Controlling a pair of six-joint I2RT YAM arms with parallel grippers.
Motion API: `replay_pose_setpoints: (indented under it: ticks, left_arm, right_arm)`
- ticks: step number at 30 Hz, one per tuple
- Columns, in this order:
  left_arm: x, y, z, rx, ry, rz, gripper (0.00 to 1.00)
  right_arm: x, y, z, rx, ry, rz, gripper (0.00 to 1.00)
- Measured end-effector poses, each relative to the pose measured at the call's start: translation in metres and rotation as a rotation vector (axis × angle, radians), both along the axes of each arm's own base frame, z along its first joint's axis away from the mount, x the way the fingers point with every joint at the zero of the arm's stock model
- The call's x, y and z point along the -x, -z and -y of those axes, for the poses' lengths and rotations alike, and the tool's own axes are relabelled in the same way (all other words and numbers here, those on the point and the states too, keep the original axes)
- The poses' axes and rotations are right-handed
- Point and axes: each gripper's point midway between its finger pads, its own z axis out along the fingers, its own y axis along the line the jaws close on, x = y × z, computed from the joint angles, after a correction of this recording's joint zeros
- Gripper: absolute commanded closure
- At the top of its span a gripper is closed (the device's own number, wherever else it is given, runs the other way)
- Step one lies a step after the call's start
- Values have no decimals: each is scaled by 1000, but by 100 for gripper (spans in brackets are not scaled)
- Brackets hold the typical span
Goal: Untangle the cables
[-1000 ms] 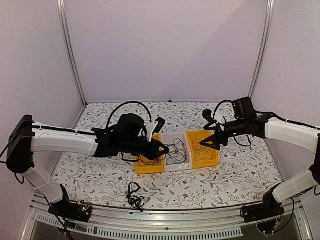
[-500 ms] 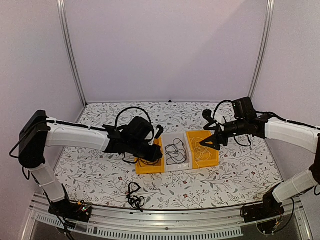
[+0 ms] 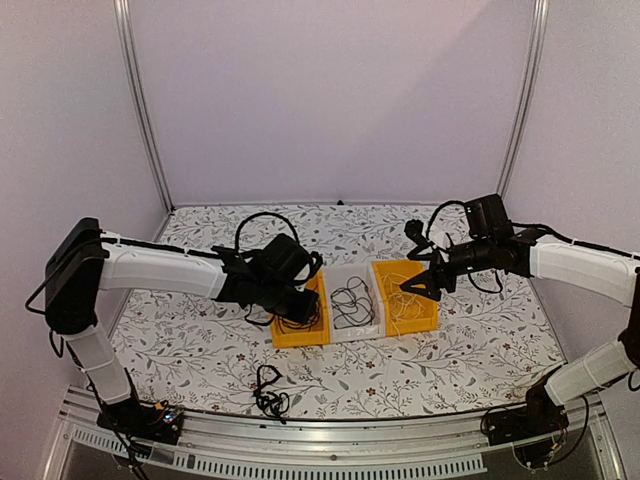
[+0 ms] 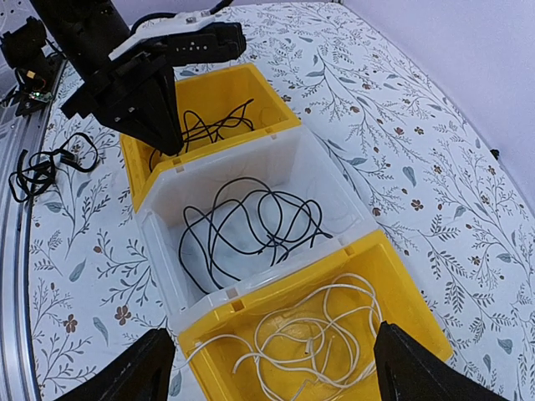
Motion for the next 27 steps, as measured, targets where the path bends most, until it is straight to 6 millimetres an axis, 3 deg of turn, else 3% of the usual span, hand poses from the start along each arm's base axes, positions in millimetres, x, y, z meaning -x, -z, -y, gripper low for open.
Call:
replay_pose_setpoints:
  ticks: [14,21,27]
  left_arm:
    - [-8,7,-4,-75,-9,6,83]
    - [-4,-41,-18,-39,-28,62,68]
    - [6,-92,-32,39,-32,130,66]
  right_arm:
    - [0,0,0,2,-1,2,13]
    - [0,0,0,3,-3,4,13]
    - [1,1,0,5,-4,0,13]
